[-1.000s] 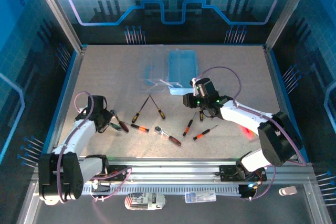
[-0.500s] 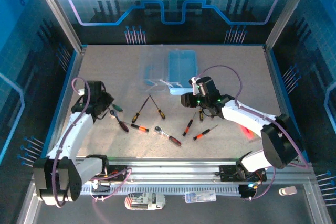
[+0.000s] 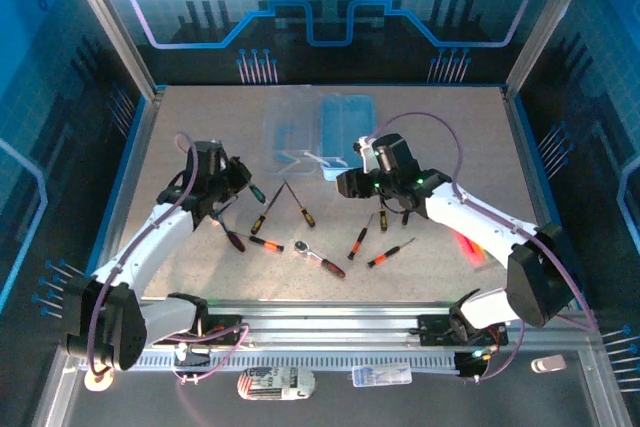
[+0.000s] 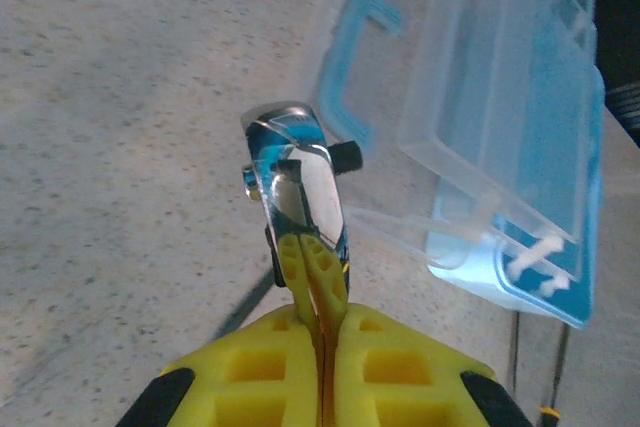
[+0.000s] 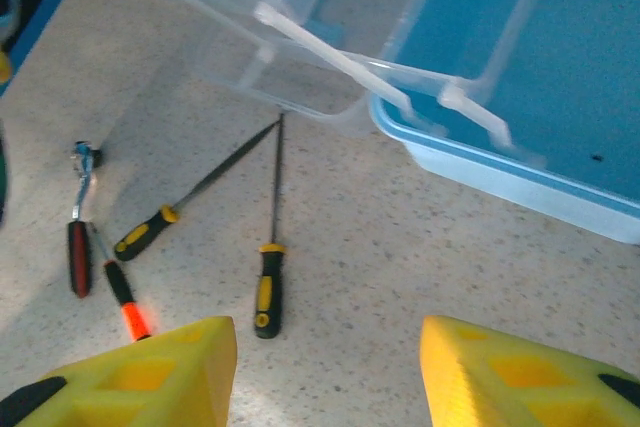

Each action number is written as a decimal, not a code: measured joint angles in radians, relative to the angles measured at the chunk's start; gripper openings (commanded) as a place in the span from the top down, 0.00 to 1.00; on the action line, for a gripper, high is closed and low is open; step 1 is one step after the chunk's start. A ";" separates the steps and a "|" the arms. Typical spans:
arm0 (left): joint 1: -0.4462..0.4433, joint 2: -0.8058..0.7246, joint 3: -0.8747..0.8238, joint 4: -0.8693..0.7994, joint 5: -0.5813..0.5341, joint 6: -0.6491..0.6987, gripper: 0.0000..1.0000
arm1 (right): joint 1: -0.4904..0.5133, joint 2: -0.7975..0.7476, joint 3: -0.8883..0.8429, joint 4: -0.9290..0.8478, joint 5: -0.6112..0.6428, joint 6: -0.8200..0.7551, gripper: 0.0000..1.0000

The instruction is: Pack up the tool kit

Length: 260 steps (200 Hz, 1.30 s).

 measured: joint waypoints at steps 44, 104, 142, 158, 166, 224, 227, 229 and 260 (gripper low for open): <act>-0.058 0.017 -0.003 0.078 0.068 -0.005 1.00 | 0.089 0.074 0.102 -0.012 -0.053 -0.002 0.45; -0.112 0.017 -0.084 0.159 0.095 -0.054 1.00 | 0.218 0.215 0.236 -0.011 -0.106 -0.010 0.42; -0.123 0.022 -0.090 0.192 0.095 -0.067 1.00 | 0.228 0.304 0.275 0.004 -0.166 0.002 0.42; -0.124 0.026 -0.093 0.209 0.095 -0.079 1.00 | 0.232 0.324 0.275 0.004 -0.180 0.010 0.43; -0.127 0.029 -0.097 0.219 0.096 -0.086 1.00 | 0.233 0.333 0.275 0.004 -0.187 0.014 0.44; -0.154 0.053 -0.149 0.276 0.106 -0.115 1.00 | 0.233 0.359 0.277 0.012 -0.219 0.053 0.52; -0.156 0.053 -0.150 0.277 0.107 -0.115 1.00 | 0.233 0.360 0.279 0.012 -0.222 0.055 0.52; -0.156 0.054 -0.150 0.278 0.107 -0.115 1.00 | 0.233 0.363 0.280 0.013 -0.223 0.055 0.52; -0.163 0.055 -0.150 0.293 0.115 -0.114 1.00 | 0.234 0.386 0.283 0.027 -0.237 0.077 0.59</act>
